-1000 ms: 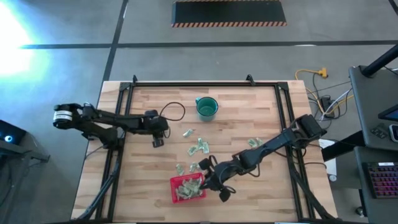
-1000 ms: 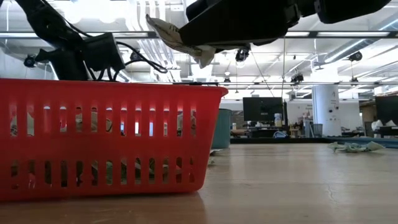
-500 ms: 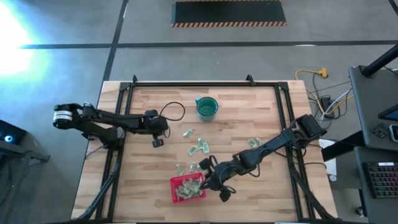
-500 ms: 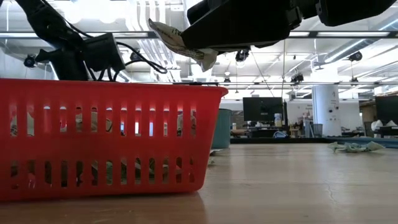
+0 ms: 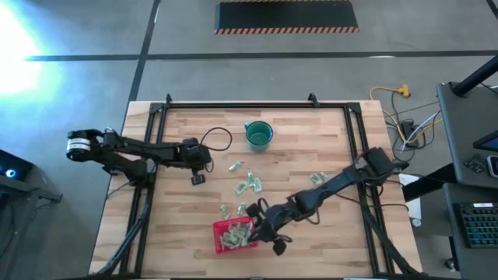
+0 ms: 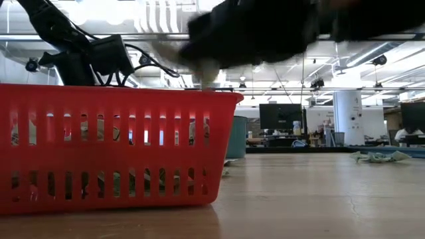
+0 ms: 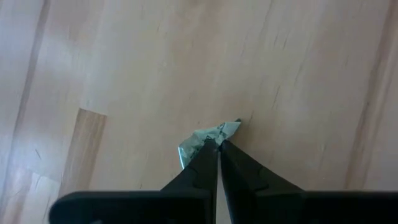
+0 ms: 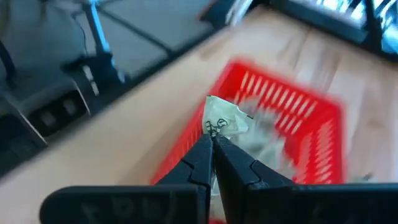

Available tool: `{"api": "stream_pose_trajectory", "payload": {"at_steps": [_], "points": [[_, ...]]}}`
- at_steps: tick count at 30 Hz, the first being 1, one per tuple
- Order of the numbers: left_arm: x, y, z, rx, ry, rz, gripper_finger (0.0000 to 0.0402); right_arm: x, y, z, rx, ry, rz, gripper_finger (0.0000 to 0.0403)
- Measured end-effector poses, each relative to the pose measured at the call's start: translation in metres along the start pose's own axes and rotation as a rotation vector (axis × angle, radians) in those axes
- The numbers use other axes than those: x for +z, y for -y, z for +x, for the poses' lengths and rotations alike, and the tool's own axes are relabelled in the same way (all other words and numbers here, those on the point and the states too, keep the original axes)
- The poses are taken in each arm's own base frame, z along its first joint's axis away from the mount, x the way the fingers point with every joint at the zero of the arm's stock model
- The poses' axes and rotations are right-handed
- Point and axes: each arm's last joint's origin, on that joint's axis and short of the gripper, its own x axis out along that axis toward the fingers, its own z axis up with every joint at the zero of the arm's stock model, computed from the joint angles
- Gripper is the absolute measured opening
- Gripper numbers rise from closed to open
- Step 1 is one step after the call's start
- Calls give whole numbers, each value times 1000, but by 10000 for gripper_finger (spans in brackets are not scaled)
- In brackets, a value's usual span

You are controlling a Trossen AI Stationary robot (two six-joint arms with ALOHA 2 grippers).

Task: Pick and place items into bin
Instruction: Put the green stevia packet into the red bin

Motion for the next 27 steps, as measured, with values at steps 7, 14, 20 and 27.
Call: {"api": "stream_pose_trajectory", "payload": {"at_steps": [7, 14, 20, 27], "points": [[0, 0, 0, -10, 2, -1, 0, 3, 13, 5, 134, -46, 22, 51], [0, 0, 0, -10, 2, 0, 0, 10, 15, 2, 116, -36, 13, 129], [3, 3, -3, -26, 22, 11, 0, 21, 19, -17, 21, -101, 20, 157], [9, 14, -20, -59, 110, 51, 0, 23, 15, -51, -278, -333, 118, 147]]}}
